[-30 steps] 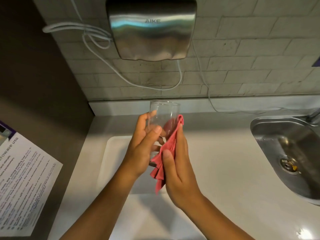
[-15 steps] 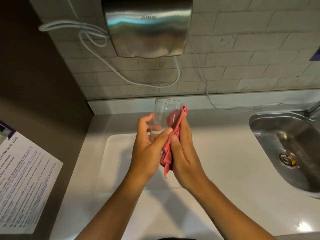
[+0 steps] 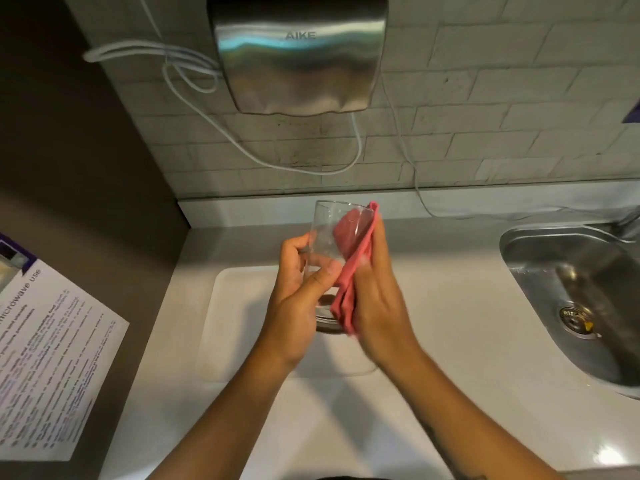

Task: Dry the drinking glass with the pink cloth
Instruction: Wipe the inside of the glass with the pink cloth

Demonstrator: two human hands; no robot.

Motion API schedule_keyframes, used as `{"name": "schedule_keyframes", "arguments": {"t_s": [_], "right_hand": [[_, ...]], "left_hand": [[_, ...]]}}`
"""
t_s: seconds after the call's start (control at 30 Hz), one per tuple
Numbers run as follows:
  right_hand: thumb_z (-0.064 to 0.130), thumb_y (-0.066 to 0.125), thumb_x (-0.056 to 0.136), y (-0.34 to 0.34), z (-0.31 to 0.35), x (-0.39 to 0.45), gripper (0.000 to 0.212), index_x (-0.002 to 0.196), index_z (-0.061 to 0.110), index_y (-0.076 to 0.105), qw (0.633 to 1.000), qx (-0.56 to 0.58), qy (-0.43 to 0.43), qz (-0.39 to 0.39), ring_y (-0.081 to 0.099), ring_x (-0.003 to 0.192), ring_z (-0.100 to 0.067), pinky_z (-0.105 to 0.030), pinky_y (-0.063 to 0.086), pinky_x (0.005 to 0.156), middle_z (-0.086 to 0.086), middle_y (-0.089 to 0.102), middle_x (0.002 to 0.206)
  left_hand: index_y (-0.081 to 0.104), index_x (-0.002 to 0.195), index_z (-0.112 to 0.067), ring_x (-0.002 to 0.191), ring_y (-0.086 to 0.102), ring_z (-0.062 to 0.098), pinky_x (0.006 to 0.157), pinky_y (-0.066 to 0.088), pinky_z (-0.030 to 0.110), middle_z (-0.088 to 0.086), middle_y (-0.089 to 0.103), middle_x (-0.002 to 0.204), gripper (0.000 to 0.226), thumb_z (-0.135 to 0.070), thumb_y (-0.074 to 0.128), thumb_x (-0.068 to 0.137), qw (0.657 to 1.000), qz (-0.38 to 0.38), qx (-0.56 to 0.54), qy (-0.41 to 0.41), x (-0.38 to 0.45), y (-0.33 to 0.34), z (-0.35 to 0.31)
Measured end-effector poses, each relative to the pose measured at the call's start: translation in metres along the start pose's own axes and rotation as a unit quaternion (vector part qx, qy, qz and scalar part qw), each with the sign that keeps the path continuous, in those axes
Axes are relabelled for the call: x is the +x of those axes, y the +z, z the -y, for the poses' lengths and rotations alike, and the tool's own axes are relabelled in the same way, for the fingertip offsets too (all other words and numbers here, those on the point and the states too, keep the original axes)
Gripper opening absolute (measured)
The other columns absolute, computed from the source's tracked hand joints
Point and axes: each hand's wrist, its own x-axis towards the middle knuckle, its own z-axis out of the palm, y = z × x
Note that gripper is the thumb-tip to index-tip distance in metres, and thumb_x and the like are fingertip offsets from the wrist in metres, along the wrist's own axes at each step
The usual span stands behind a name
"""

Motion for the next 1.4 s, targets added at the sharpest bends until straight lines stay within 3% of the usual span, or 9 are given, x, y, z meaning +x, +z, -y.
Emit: {"name": "schedule_keyframes", "arguments": {"t_s": [0.1, 0.3, 0.47, 0.67, 0.8, 0.93, 1.17, 1.33, 1.4], "right_hand": [[0.030, 0.034, 0.115, -0.010, 0.007, 0.021, 0.063, 0.175, 0.036, 0.016, 1.000, -0.006, -0.007, -0.029, 0.049, 0.159, -0.015, -0.049, 0.042, 0.131, 0.005, 0.042, 0.176], [0.021, 0.035, 0.114, 0.010, -0.005, -0.025, 0.066, 0.173, 0.025, 0.006, 0.998, -0.055, -0.043, 0.008, 0.021, 0.168, 0.002, -0.030, 0.024, 0.138, 0.020, 0.018, 0.181], [0.038, 0.036, 0.113, -0.010, 0.004, 0.014, 0.064, 0.175, 0.036, 0.017, 0.999, 0.011, 0.008, -0.046, 0.053, 0.156, -0.019, -0.055, 0.044, 0.129, 0.001, 0.047, 0.171], [0.018, 0.035, 0.114, 0.006, 0.000, -0.019, 0.068, 0.175, 0.019, 0.007, 0.998, -0.037, -0.037, -0.018, 0.026, 0.170, -0.009, -0.048, 0.027, 0.139, 0.008, 0.023, 0.183], [0.032, 0.034, 0.115, 0.004, -0.003, -0.019, 0.062, 0.175, 0.021, 0.019, 0.999, -0.029, -0.009, -0.032, 0.048, 0.160, -0.031, -0.061, 0.042, 0.127, -0.006, 0.044, 0.174], [0.016, 0.033, 0.122, -0.015, 0.017, 0.018, 0.048, 0.166, 0.034, 0.032, 0.998, 0.032, 0.026, -0.042, 0.069, 0.129, 0.008, -0.020, 0.056, 0.106, 0.034, 0.070, 0.139], [0.035, 0.037, 0.115, 0.005, -0.004, -0.014, 0.064, 0.172, 0.048, 0.013, 1.000, -0.005, -0.013, -0.008, 0.047, 0.160, -0.029, -0.068, 0.042, 0.125, 0.008, 0.041, 0.176], [0.026, 0.037, 0.117, -0.010, 0.017, 0.014, 0.058, 0.173, 0.027, 0.025, 0.999, 0.027, 0.013, -0.035, 0.065, 0.139, -0.003, -0.035, 0.054, 0.120, 0.003, 0.059, 0.161], [0.027, 0.036, 0.114, -0.008, 0.024, 0.012, 0.062, 0.174, 0.025, 0.021, 0.999, 0.021, 0.000, -0.049, 0.058, 0.150, -0.007, -0.044, 0.049, 0.126, 0.000, 0.050, 0.170]], "left_hand": [[0.056, 0.133, -0.021, 0.107, 0.078, 0.024, 0.082, 0.063, 0.033, 0.013, 0.072, 0.128, 0.038, -0.026, 0.063, 0.095, 1.000, -0.005, -0.023, -0.012, 0.000, 0.003, 0.001], [0.053, 0.140, -0.020, 0.117, 0.073, 0.029, 0.096, 0.060, 0.047, 0.021, 0.064, 0.134, 0.047, -0.031, 0.065, 0.095, 1.000, -0.019, 0.007, 0.004, 0.015, -0.002, -0.006], [0.053, 0.136, -0.022, 0.103, 0.077, 0.021, 0.080, 0.063, 0.031, 0.023, 0.064, 0.131, 0.043, -0.027, 0.064, 0.095, 1.000, 0.029, -0.001, 0.009, 0.006, 0.005, 0.000], [0.052, 0.137, -0.021, 0.094, 0.075, 0.019, 0.079, 0.061, 0.034, 0.026, 0.063, 0.126, 0.043, -0.031, 0.063, 0.096, 1.000, 0.011, 0.008, 0.013, 0.017, 0.000, -0.006], [0.051, 0.138, -0.023, 0.096, 0.075, 0.010, 0.077, 0.060, 0.027, 0.015, 0.066, 0.124, 0.046, -0.031, 0.062, 0.094, 0.999, 0.031, 0.026, 0.012, 0.016, 0.000, -0.007], [0.055, 0.129, -0.022, 0.095, 0.077, 0.016, 0.072, 0.062, 0.027, 0.003, 0.074, 0.113, 0.034, -0.025, 0.060, 0.095, 0.998, 0.058, -0.015, 0.003, 0.010, 0.007, -0.005], [0.056, 0.126, -0.028, 0.089, 0.074, 0.013, 0.075, 0.061, 0.028, 0.003, 0.071, 0.107, 0.031, -0.032, 0.059, 0.095, 0.999, 0.034, -0.003, 0.004, 0.019, 0.001, -0.014], [0.056, 0.127, -0.022, 0.089, 0.074, 0.021, 0.068, 0.063, 0.031, 0.005, 0.074, 0.107, 0.034, -0.030, 0.057, 0.094, 0.995, 0.058, -0.070, -0.036, 0.013, 0.005, -0.015], [0.055, 0.130, -0.022, 0.093, 0.073, 0.023, 0.072, 0.063, 0.033, 0.003, 0.075, 0.106, 0.036, -0.031, 0.053, 0.096, 0.994, 0.068, -0.073, -0.038, 0.013, 0.005, -0.020]]}}
